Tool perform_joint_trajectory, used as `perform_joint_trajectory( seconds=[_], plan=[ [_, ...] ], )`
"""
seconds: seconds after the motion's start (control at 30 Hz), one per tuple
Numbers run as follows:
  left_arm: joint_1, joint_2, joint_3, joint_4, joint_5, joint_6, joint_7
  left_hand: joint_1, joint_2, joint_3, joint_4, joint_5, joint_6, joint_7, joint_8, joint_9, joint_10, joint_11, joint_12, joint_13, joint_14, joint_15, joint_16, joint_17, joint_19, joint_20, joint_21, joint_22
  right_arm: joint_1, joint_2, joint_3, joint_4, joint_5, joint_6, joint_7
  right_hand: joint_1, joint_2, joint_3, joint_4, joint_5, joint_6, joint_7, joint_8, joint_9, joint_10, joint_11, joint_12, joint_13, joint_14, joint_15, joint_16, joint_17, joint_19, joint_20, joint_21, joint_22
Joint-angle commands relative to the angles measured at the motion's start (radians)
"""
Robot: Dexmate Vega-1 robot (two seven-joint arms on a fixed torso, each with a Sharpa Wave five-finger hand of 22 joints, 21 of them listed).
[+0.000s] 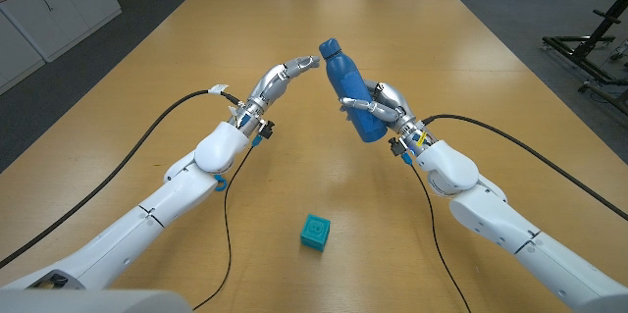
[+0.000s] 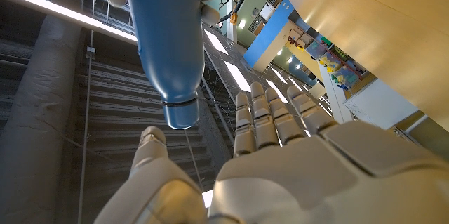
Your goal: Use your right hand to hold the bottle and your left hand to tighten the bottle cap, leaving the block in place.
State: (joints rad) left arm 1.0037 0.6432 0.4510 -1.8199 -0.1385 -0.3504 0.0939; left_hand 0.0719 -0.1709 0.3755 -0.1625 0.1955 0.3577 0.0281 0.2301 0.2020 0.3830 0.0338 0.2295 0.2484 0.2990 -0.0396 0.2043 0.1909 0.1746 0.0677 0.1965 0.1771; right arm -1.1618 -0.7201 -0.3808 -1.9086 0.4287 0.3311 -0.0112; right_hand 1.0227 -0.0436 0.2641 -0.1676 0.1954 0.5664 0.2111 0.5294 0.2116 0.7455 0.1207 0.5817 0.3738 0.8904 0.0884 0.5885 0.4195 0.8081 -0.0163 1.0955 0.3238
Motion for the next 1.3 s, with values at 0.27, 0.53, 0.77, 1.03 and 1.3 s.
perform_joint_trajectory(
  seconds=[0.27,0.53,0.77,1.03,1.3],
  plan=[
    [-0.055,-0.029,0.041,0.036,-0.002,0.012,-0.029,-0.007,0.007,-0.001,0.006,-0.005,0.015,-0.003,0.007,0.003,0.009,0.003,0.008,0.005,0.012,-0.007,0.006,0.003,0.012,0.001,0.005,0.001,-0.020,-0.016,-0.001,-0.025,-0.006,0.000,0.001,0.208,0.213,0.134,0.050,0.001,0.311,-0.258,0.002,0.002,0.256,-0.242,-0.002,0.003,0.220,-0.299,0.002,0.003,0.073,-0.209,0.007,-0.001],
    [-0.068,-0.032,0.052,0.038,-0.003,0.024,-0.037,-0.008,0.008,-0.002,0.007,-0.005,0.016,-0.003,0.007,0.003,0.010,0.001,0.008,0.005,0.014,-0.007,0.006,0.003,0.013,0.003,0.005,0.001,-0.031,-0.012,-0.004,-0.021,0.005,0.025,0.012,0.207,0.213,0.135,0.050,0.000,0.312,-0.258,0.001,0.002,0.259,-0.241,-0.001,0.007,0.222,-0.298,0.002,0.005,0.072,-0.209,0.011,-0.004],
    [-0.070,-0.031,0.058,0.041,-0.003,0.029,-0.040,-0.007,0.009,-0.002,0.007,-0.005,0.018,-0.004,0.008,0.003,0.009,0.000,0.008,0.005,0.013,-0.008,0.006,0.003,0.014,0.004,0.005,0.001,-0.051,-0.021,0.009,-0.038,0.034,0.059,0.032,0.206,0.212,0.135,0.050,0.000,0.314,-0.257,0.001,0.002,0.259,-0.242,-0.003,0.008,0.222,-0.298,0.001,0.006,0.072,-0.209,0.013,-0.005],
    [-0.072,-0.029,0.063,0.047,-0.009,0.032,-0.046,-0.006,0.011,-0.002,0.007,-0.005,0.017,-0.003,0.007,0.004,0.009,0.000,0.008,0.005,0.014,-0.008,0.006,0.003,0.015,0.008,0.005,0.001,-0.076,-0.033,0.029,-0.060,0.102,0.123,0.091,0.205,0.212,0.136,0.050,0.000,0.314,-0.256,0.000,0.002,0.260,-0.243,-0.003,0.011,0.223,-0.298,0.000,0.007,0.071,-0.209,0.016,-0.006],
    [-0.074,-0.027,0.066,0.048,-0.013,0.036,-0.049,-0.004,0.013,-0.001,0.007,-0.005,0.016,-0.003,0.006,0.004,0.010,0.001,0.008,0.005,0.012,-0.008,0.005,0.003,0.015,0.010,0.004,0.001,-0.100,-0.041,0.048,-0.076,0.136,0.159,0.118,0.205,0.212,0.137,0.049,0.000,0.314,-0.256,-0.001,0.003,0.260,-0.243,-0.004,0.013,0.224,-0.298,0.000,0.009,0.071,-0.209,0.019,-0.008]
  ],
)
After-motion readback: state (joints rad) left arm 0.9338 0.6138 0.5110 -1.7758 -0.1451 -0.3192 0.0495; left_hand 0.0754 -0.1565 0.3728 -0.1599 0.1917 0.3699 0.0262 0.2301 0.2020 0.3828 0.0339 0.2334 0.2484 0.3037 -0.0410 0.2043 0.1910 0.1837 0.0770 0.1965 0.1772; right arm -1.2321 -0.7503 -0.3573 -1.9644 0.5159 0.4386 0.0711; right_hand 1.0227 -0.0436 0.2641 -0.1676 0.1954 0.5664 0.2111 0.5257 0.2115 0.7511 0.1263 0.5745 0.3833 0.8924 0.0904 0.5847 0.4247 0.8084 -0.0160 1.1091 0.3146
